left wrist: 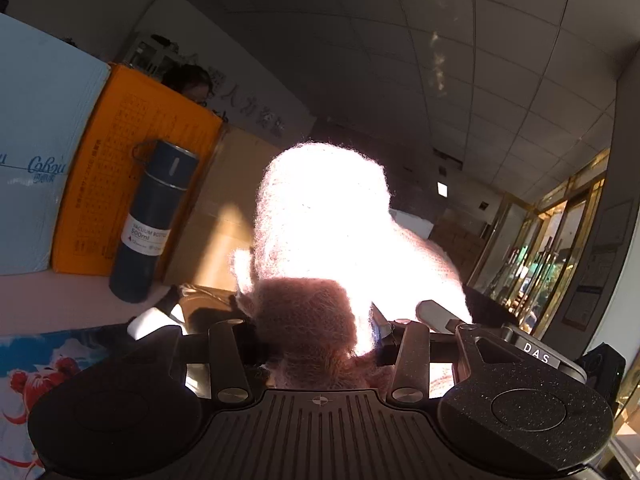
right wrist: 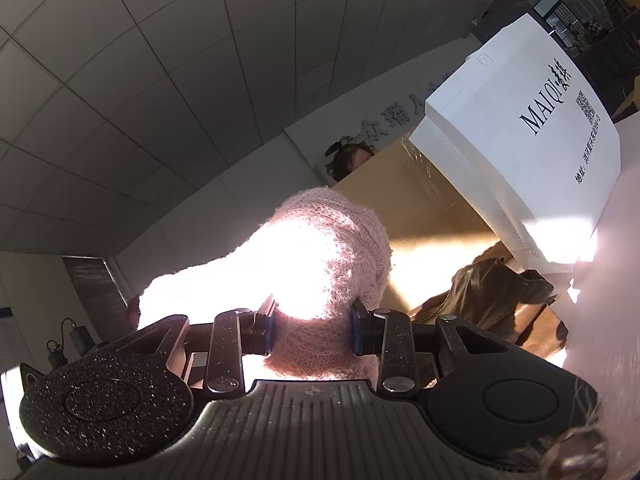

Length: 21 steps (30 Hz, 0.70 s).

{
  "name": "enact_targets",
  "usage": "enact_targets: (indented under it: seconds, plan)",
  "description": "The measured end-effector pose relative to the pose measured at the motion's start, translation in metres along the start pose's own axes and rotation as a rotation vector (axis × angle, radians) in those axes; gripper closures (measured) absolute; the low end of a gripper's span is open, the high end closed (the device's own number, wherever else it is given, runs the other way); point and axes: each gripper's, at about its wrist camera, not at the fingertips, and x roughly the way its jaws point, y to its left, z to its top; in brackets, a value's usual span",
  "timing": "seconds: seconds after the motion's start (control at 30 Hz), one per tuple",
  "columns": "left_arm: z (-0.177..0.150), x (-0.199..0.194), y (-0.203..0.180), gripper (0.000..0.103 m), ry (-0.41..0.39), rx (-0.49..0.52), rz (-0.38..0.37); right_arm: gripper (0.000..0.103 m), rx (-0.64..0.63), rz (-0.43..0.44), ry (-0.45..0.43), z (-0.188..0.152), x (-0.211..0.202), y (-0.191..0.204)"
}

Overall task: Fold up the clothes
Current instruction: 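Grasp the pink sweater bundle with the left gripper while the right gripper grasps it, lift, then carry the pink sweater bundle with both grippers onto the dark brown garment stack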

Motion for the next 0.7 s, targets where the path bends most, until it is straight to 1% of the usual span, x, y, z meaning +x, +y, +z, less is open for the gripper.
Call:
enact_targets:
  seconds: [0.1,0.17,0.23,0.43,0.5,0.57,0.6,0.67,0.7]
  plan:
    - [0.002,0.018,0.010,0.060,-0.008,-0.004,0.030,0.072,-0.005,-0.019,-0.007,0.001,0.026,-0.007]
    - [-0.002,0.034,0.020,0.060,0.003,-0.044,0.049,0.072,-0.030,-0.052,-0.008,-0.002,0.042,-0.013]
    - [-0.009,0.049,0.027,0.060,0.012,-0.072,0.052,0.072,-0.054,-0.102,-0.006,-0.006,0.055,-0.021]
    - [-0.032,0.087,0.042,0.059,0.063,-0.114,0.076,0.072,-0.080,-0.217,-0.002,-0.017,0.074,-0.051]
    - [-0.036,0.095,0.045,0.054,0.097,-0.097,0.115,0.072,-0.100,-0.259,0.011,-0.024,0.078,-0.058]
    - [-0.040,0.098,0.047,0.049,0.115,-0.063,0.150,0.070,-0.153,-0.331,0.040,-0.032,0.085,-0.064]
    - [-0.041,0.097,0.050,0.038,0.112,-0.058,0.156,0.068,-0.192,-0.368,0.050,-0.035,0.088,-0.065]
    - [-0.041,0.092,0.057,0.021,0.099,-0.109,0.166,0.062,-0.222,-0.407,0.061,-0.038,0.092,-0.067]
    - [-0.040,0.089,0.061,0.019,0.087,-0.136,0.164,0.061,-0.237,-0.426,0.066,-0.039,0.094,-0.068]
